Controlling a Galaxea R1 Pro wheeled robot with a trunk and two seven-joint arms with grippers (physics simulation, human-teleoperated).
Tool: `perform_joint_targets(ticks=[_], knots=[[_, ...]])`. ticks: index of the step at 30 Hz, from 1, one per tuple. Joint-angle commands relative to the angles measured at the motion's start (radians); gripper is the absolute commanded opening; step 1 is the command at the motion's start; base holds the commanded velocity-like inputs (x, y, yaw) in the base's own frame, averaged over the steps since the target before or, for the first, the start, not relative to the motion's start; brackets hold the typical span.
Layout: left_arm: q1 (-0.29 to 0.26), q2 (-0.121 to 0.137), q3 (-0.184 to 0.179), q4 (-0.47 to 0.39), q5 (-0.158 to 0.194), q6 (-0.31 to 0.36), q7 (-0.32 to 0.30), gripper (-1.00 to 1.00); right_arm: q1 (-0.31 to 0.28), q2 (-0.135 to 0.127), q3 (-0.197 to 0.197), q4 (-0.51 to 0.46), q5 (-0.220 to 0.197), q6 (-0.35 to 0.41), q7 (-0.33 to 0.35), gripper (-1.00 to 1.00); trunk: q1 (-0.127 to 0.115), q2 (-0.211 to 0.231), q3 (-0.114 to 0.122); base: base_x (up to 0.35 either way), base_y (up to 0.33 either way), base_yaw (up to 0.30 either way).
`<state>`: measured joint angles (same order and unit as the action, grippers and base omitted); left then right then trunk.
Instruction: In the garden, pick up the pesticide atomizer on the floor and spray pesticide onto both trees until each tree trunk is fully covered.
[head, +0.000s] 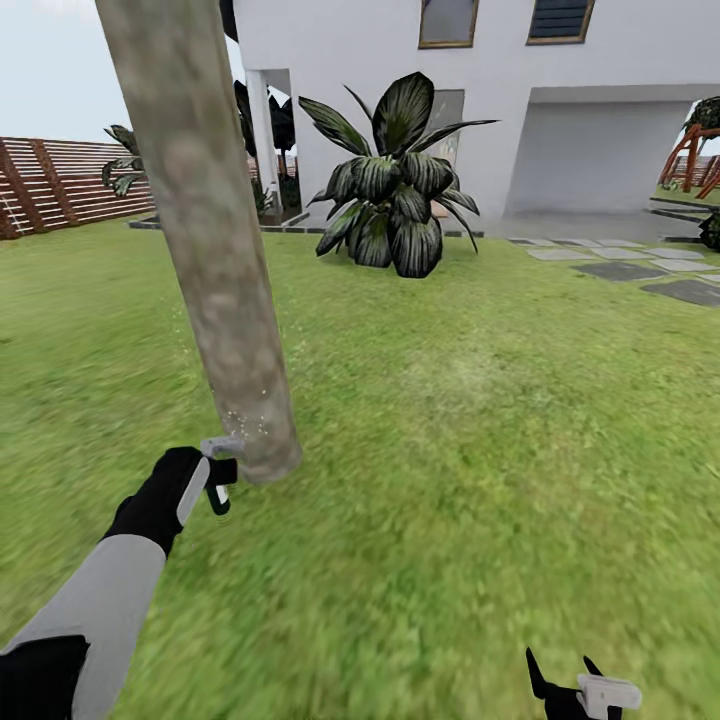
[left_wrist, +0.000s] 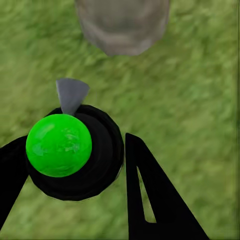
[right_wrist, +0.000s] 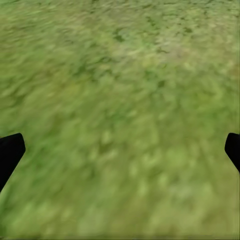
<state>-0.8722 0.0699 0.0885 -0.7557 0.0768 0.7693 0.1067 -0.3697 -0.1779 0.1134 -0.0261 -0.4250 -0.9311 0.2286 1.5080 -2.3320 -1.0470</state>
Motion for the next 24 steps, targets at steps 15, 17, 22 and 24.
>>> perform_joint_targets(ticks=[15, 17, 22, 24], knots=[[-0.052, 0.106, -0.109, 0.013, 0.01, 0.06, -0.004, -1.0, 0.0, 0.0, 0.0, 0.0, 0.0, 0.0, 0.0, 1.0, 0.0, 0.0, -0.005, -0.001, 0.004, -0.048], [-0.047, 0.104, -0.107, 0.013, 0.012, 0.061, -0.005, -1.0, 0.0, 0.0, 0.0, 0.0, 0.0, 0.0, 0.0, 1.0, 0.0, 0.0, -0.005, 0.0, 0.0, 0.0], [-0.042, 0.072, -0.113, 0.008, 0.019, 0.062, -0.065, -1.0, 0.0, 0.0, 0.0, 0.0, 0.0, 0.0, 0.0, 1.0, 0.0, 0.0, -0.005, 0.0, 0.0, 0.0], [-0.044, 0.078, -0.116, 0.005, 0.02, 0.067, -0.08, -1.0, 0.0, 0.0, 0.0, 0.0, 0.001, 0.0, 0.0, 1.0, 0.0, 0.0, -0.005, 0.008, 0.003, 0.0]])
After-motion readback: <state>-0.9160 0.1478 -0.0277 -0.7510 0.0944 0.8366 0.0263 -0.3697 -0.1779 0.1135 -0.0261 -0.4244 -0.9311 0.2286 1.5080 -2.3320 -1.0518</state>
